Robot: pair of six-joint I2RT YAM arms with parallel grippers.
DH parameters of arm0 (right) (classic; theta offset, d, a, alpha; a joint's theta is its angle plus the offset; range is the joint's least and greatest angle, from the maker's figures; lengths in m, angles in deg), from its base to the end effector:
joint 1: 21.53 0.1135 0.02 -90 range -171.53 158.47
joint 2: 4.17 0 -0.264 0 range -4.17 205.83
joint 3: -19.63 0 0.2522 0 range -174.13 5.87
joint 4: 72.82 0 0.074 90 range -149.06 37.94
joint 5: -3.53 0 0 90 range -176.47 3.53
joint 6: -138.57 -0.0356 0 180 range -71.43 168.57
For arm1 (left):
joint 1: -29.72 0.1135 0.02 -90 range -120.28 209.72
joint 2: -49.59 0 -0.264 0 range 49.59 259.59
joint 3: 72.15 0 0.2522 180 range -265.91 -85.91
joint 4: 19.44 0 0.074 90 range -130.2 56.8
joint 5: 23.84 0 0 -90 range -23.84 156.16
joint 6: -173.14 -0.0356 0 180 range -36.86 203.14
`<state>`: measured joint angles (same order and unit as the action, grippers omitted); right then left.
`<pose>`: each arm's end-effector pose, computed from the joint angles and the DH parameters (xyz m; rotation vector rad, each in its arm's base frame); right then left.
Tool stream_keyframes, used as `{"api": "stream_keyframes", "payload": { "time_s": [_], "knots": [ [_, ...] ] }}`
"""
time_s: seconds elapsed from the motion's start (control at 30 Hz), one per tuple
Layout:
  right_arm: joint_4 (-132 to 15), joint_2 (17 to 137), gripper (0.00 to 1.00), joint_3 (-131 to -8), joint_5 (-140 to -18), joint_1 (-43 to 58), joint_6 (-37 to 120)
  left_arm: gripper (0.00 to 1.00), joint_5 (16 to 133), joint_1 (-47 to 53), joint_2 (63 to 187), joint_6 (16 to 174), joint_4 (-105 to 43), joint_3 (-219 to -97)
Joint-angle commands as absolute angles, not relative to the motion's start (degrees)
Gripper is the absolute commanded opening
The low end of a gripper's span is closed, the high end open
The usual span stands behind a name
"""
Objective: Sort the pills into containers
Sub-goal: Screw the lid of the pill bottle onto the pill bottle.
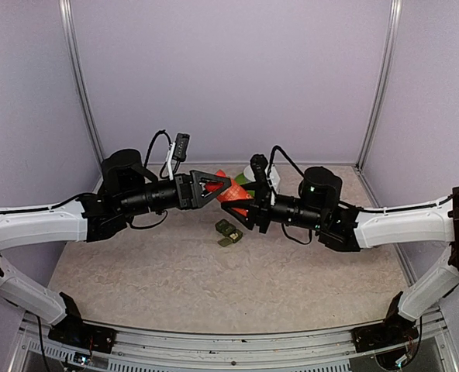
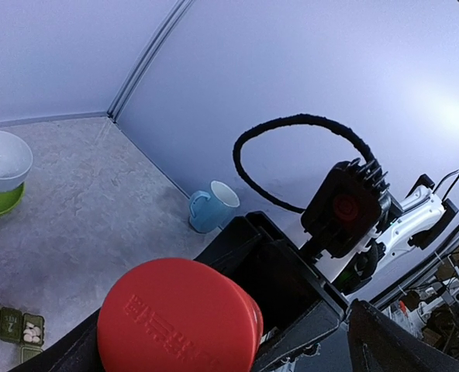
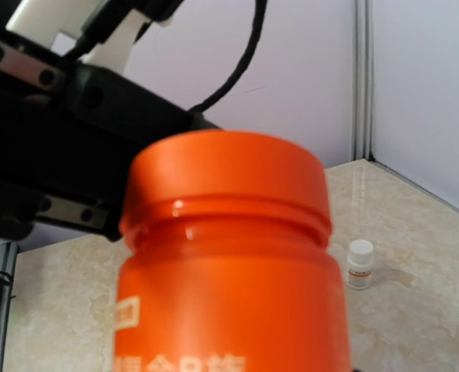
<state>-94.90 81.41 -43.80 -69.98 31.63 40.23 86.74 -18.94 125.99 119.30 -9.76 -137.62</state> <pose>0.1966 0.2793 0.2815 -0.8539 1.4413 1.0532 0.1973 -0.2432 0.3199 0.5027 1.7167 -1.3983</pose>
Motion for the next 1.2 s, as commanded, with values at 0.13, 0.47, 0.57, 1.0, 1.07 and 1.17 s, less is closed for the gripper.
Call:
{"api": "stream_keyframes", "payload": {
  "time_s": [0.13,0.47,0.57,1.0,1.07,1.17],
  "knots": [
    [-92.86,84.96,0.2,-45.98,-67.09,33.42,41.72,0.99,89.64,-19.49,126.46,118.48,-8.4,-140.13],
    [-92.05,86.8,0.19,-46.31,-64.12,34.85,42.11,0.99,90.24,-19.44,126.5,118.24,-8.05,-140.76],
    [-92.13,86.24,0.19,-46.03,-63.1,34.9,42.47,0.99,89.83,-19.26,126.41,118.0,-8.65,-141.01],
    [-89.06,78.13,0.2,-44.42,-70.06,34.55,49.02,0.99,90.0,-18.88,124.87,119.49,-15.67,-140.84],
    [-87.77,78.01,0.2,-44.65,-70.64,34.59,50.68,0.99,90.04,-18.88,124.74,119.73,-17.76,-141.43],
    [-86.84,77.62,0.2,-44.77,-72.46,34.55,52.49,0.94,89.67,-18.79,124.99,119.54,-21.45,-143.45]
  ]
}}
